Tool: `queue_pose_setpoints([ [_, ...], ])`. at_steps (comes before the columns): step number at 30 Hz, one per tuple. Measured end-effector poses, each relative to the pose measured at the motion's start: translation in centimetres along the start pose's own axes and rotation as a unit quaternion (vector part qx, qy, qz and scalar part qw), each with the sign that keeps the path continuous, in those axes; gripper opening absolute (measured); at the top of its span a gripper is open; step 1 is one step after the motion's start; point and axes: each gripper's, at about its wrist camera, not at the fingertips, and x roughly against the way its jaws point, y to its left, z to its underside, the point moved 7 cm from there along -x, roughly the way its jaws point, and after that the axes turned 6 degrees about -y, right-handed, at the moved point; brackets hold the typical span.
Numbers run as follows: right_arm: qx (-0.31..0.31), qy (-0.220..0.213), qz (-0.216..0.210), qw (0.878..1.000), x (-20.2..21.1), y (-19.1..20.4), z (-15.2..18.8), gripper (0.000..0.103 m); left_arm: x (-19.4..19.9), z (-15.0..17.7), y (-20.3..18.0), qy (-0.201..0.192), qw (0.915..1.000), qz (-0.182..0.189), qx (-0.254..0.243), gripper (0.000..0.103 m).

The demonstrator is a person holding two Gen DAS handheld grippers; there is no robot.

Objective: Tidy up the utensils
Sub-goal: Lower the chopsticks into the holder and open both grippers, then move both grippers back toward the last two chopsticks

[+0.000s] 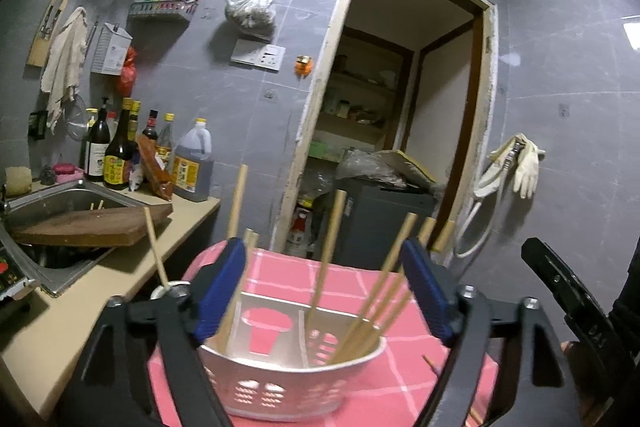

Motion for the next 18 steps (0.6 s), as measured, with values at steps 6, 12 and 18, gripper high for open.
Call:
queue_pose_setpoints([
  [6,0.013,0.006,0.025,1.000,2.9,-2.6,-0.4,0.100,0.7,1.4,-3.0,0.009,0.9998,0.020,0.000,0.096],
  [12,0.029,0.031,0.040,0.998,4.7,-4.5,0.5,0.103,0.4,4.1,-6.0,0.043,0.9981,0.043,-0.004,0.096],
  [18,0.042,0.075,0.050,0.995,6.0,-6.4,2.7,0.103,-0.2,7.8,-8.7,0.080,0.9954,0.050,-0.015,0.096],
])
